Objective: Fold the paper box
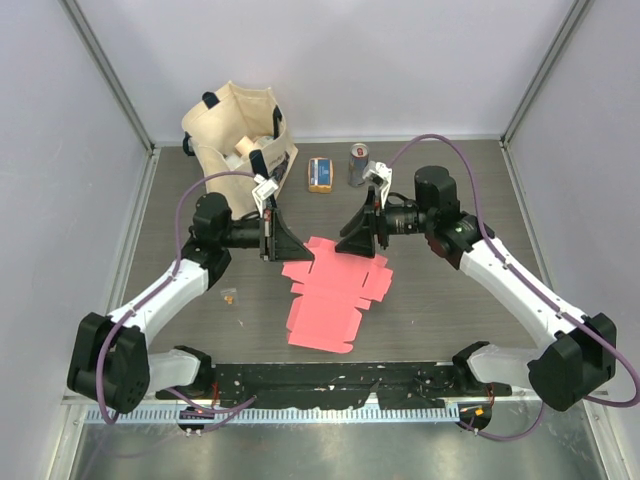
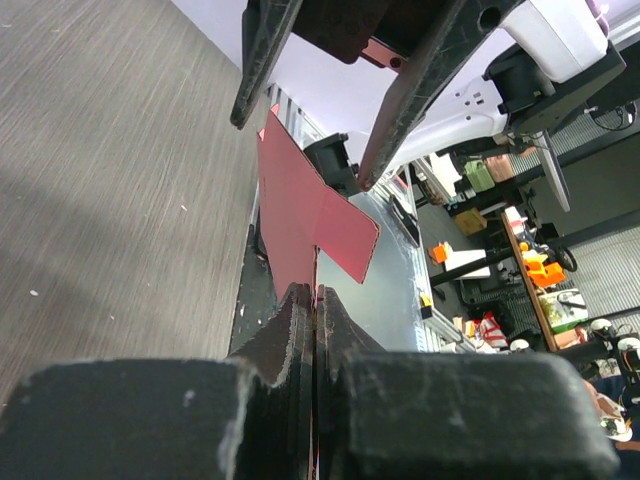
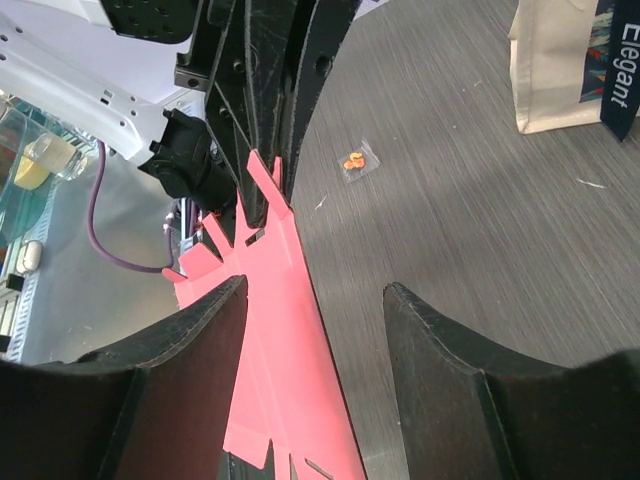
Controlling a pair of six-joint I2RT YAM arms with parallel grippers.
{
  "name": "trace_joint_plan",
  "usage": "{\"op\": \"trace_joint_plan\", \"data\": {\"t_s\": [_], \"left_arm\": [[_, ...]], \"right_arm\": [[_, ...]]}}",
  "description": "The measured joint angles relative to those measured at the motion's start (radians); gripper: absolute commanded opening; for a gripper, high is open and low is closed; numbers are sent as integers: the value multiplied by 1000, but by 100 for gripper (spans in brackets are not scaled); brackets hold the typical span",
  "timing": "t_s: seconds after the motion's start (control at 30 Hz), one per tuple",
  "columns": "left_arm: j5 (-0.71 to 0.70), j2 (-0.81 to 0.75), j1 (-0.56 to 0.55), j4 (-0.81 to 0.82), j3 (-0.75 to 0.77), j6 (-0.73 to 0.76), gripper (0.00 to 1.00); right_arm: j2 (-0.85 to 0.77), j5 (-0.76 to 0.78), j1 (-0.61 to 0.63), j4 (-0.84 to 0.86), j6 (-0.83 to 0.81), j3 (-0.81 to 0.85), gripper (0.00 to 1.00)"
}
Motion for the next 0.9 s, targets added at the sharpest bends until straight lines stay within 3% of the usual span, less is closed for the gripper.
{"op": "trace_joint_plan", "data": {"t_s": [0.07,0.2,0.37,0.4,0.43,0.5,0.6,0.73,0.83,0.9], "left_arm": [[0,-2,-3,-2,0,3,0],[-3,-2,-8,-2,0,6,0],[-57,1,-8,-40,12,25,1],[-78,6,-8,-52,13,31,13],[-99,14,-8,-59,13,33,24],[-145,30,-5,-63,13,37,46],[-256,26,1,-136,15,84,60],[-500,-83,2,-270,-25,143,61],[-669,-207,5,-315,-88,148,47],[-754,-254,5,-316,-129,135,44]], "right_arm": [[0,-1,0,14,5,-13,57],[2,-6,6,51,20,-42,34],[2,56,18,132,48,-126,12],[2,62,18,149,51,-140,4],[2,66,18,159,50,-148,2],[6,81,21,164,49,-151,2],[30,176,26,173,42,-151,2],[111,293,24,132,8,-136,2],[194,361,24,97,-19,-122,2],[244,395,23,79,-35,-122,2]]}}
